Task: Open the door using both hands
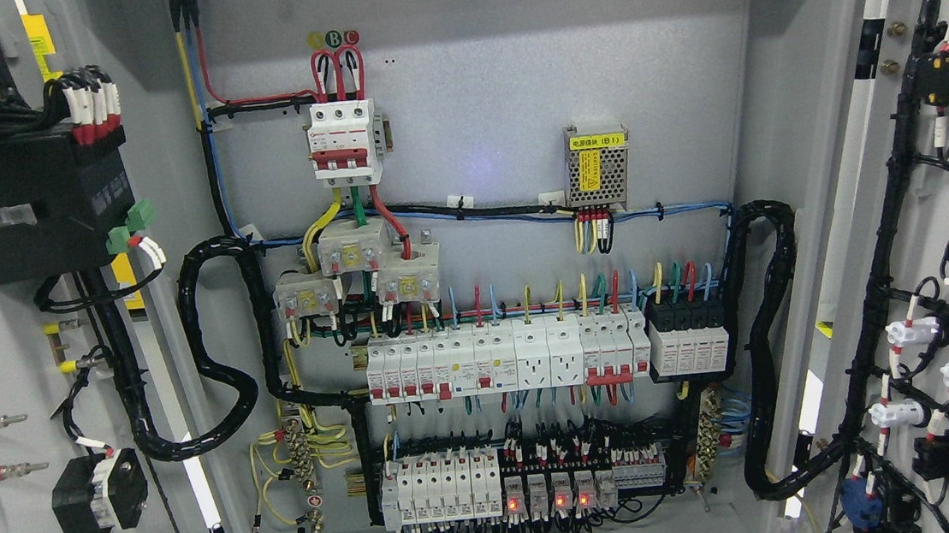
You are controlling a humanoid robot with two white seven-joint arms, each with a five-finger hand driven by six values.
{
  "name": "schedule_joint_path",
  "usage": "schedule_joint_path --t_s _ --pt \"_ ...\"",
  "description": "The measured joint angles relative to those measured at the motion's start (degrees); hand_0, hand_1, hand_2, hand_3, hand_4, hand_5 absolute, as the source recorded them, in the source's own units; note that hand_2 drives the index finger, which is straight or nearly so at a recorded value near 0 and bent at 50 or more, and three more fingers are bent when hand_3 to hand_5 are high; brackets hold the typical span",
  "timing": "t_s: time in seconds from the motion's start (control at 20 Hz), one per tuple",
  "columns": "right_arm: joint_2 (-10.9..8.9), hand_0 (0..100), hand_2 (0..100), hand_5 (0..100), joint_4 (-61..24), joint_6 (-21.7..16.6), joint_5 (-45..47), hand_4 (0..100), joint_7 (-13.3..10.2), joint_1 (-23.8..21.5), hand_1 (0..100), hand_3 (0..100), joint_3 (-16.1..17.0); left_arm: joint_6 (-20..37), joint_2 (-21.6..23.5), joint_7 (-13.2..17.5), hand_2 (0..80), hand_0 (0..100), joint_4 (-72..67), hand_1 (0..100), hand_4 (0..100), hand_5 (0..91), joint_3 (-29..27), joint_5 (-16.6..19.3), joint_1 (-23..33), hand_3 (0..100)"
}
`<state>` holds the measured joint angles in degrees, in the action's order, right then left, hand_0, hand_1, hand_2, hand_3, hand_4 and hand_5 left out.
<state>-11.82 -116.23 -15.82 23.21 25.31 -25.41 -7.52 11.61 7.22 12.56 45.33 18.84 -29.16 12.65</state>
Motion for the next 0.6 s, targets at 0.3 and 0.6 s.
schedule_joint_path --t_s 0.3,0.6 --pt "-1.25 22 0 0 -1.4 -8.3 0.4 0 -0.1 -4.1 0 0 5.3 -0.1 2.9 7.9 0.0 0 17.4 0 0 0.0 -3.4 0.0 5.8 2" --pt "-2.5 23 0 0 -2.3 -13.0 0.7 0 -1.2 -4.7 0 0 9.6 0.4 5.6 11.3 0.0 0 32.6 0 0 0.0 -5.8 0.0 11.4 2"
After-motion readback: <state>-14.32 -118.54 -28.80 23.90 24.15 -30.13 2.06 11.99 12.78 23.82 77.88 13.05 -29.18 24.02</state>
